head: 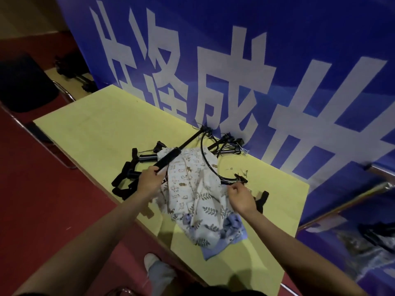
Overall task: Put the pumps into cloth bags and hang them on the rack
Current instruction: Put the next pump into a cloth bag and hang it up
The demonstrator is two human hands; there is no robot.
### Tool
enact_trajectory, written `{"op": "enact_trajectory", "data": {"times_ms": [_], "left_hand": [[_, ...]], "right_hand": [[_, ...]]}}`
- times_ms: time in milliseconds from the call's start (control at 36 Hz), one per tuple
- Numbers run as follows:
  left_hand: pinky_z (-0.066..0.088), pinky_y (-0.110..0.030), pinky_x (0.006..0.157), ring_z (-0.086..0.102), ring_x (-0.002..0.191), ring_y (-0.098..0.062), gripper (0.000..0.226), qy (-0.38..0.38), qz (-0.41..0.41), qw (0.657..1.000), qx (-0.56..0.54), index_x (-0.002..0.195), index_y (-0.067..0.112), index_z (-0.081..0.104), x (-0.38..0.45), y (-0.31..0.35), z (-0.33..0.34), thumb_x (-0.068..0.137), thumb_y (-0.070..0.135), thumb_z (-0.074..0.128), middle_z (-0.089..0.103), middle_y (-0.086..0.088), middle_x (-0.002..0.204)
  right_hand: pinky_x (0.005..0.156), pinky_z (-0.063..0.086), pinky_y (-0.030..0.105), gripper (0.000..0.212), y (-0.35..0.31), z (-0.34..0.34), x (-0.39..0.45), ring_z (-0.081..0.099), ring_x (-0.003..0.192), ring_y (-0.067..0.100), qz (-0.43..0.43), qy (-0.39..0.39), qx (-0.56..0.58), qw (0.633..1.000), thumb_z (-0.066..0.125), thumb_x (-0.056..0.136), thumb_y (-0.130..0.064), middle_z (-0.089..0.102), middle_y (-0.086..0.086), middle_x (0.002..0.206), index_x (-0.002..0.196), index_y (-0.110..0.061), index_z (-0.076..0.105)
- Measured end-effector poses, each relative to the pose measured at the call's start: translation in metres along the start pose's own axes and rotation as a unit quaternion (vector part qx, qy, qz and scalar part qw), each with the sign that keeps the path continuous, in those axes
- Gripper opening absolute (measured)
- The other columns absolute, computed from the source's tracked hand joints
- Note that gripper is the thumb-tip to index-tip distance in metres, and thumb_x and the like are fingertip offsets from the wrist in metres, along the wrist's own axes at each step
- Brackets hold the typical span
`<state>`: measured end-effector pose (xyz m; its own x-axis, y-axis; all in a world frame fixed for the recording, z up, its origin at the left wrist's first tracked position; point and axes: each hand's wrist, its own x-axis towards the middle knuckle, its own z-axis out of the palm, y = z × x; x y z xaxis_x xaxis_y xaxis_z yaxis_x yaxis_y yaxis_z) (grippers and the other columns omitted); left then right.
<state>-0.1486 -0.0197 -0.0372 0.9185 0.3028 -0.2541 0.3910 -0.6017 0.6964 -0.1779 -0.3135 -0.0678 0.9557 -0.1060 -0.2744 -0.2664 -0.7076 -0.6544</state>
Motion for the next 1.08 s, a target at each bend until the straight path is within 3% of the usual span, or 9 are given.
{"op": "enact_trajectory", "data": {"times_ms": [56,111,222,361,500,639,806,972,1083], "left_hand": [[0.032,-0.023,0.041,0.051,0.051,-0.017,0.032,0.01,0.011,0.998,0.057,0.11,0.005,0.063,0.015,-0.013,-0.004,0.095,0.033,0.056,0.061,-0.011,0.074],[0.038,-0.025,0.047,0.056,0.06,-0.02,0.032,0.015,0.008,0.995,0.093,0.115,0.003,0.061,0.032,-0.019,-0.005,0.095,0.027,0.056,0.061,-0.015,0.087],[0.046,-0.035,0.076,0.057,0.101,-0.033,0.046,-0.027,-0.013,0.988,0.15,0.131,0.004,0.05,0.059,-0.018,-0.004,0.095,0.031,0.055,0.05,-0.021,0.124],[0.041,-0.027,0.053,0.059,0.063,-0.021,0.032,-0.117,-0.021,0.984,0.134,0.115,0.01,0.058,0.093,-0.021,0.006,0.092,0.031,0.056,0.06,-0.005,0.077],[0.035,-0.026,0.054,0.049,0.056,-0.017,0.027,-0.162,-0.047,0.979,0.115,0.089,0.013,0.057,0.113,-0.03,0.012,0.093,0.039,0.054,0.053,-0.002,0.066],[0.033,-0.027,0.052,0.048,0.05,-0.017,0.04,-0.118,0.009,0.987,0.105,0.065,0.02,0.051,0.116,-0.03,0.014,0.09,0.05,0.057,0.048,0.002,0.053],[0.034,-0.025,0.051,0.051,0.056,-0.011,0.029,-0.094,0.081,0.989,0.077,0.093,0.023,0.063,0.119,-0.024,0.0,0.091,0.051,0.057,0.051,0.007,0.062],[0.032,-0.024,0.048,0.046,0.049,-0.008,0.025,-0.082,0.144,0.979,0.116,0.089,0.028,0.059,0.107,-0.011,-0.029,0.09,0.053,0.057,0.047,0.008,0.057],[0.036,-0.025,0.049,0.053,0.054,-0.011,0.024,-0.061,0.155,0.982,0.088,0.097,0.029,0.06,0.09,-0.004,-0.039,0.089,0.052,0.058,0.054,0.007,0.063]], "right_hand": [[0.062,0.038,0.03,0.032,-0.003,0.009,0.006,0.056,0.076,0.018,-0.016,0.024,0.002,1.0,0.046,0.097,-0.036,0.06,0.005,0.088,0.113,-0.011,0.057],[0.08,0.044,0.036,0.04,-0.004,0.016,0.016,0.054,0.097,0.024,-0.042,0.049,-0.049,0.997,0.049,0.094,-0.036,0.059,0.009,0.103,0.123,-0.009,0.056],[0.097,0.04,0.038,0.044,-0.023,0.017,0.033,0.04,0.125,0.028,-0.054,0.02,-0.1,0.993,0.047,0.097,-0.034,0.05,0.012,0.13,0.135,-0.011,0.047],[0.089,0.046,0.037,0.052,-0.031,0.02,0.061,0.046,0.12,0.027,-0.072,-0.078,-0.194,0.975,0.046,0.095,-0.041,0.049,0.011,0.132,0.14,-0.016,0.04],[0.085,0.046,0.035,0.052,-0.028,0.028,0.079,0.051,0.114,0.026,-0.046,-0.091,-0.205,0.973,0.05,0.093,-0.049,0.054,0.008,0.125,0.134,-0.017,0.047],[0.076,0.045,0.031,0.042,-0.021,0.033,0.086,0.056,0.097,0.021,-0.029,-0.061,-0.149,0.987,0.048,0.095,-0.05,0.06,0.004,0.109,0.121,-0.019,0.058],[0.057,0.043,0.031,0.037,-0.027,0.022,0.1,0.056,0.066,0.016,0.021,0.011,-0.066,0.998,0.042,0.098,-0.05,0.059,-0.003,0.073,0.096,-0.019,0.061],[0.078,0.044,0.035,0.044,-0.052,-0.002,0.125,0.06,0.099,0.029,0.056,0.07,0.105,0.99,0.039,0.1,-0.047,0.065,0.009,0.107,0.117,-0.012,0.059],[0.083,0.045,0.039,0.04,-0.073,-0.027,0.129,0.056,0.098,0.025,0.03,0.064,0.191,0.979,0.036,0.102,-0.045,0.06,0.006,0.104,0.116,-0.012,0.055]]}}
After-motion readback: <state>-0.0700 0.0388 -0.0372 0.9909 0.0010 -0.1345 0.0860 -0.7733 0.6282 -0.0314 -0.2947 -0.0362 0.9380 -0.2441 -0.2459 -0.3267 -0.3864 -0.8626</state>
